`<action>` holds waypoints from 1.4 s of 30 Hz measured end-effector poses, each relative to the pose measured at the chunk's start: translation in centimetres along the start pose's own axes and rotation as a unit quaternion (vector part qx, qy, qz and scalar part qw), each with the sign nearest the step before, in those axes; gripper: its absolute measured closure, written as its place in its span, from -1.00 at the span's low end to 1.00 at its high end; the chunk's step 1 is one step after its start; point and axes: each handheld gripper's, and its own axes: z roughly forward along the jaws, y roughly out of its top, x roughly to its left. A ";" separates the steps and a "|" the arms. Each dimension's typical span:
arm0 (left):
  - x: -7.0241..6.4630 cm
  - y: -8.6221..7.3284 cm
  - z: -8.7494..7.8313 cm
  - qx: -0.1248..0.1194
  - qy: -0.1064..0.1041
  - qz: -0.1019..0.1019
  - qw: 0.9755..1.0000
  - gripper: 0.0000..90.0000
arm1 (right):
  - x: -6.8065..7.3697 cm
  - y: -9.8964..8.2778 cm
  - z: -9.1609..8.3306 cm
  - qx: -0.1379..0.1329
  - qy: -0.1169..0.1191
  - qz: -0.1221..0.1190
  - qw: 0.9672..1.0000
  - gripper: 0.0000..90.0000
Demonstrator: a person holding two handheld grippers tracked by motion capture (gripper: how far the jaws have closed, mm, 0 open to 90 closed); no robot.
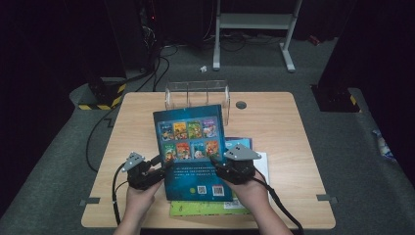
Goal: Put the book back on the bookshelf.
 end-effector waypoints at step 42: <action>1.7 0.4 0.5 -0.156 0.029 0.067 0.985 0.29 | 0.7 2.4 1.1 -0.104 -0.027 -0.001 0.994 0.22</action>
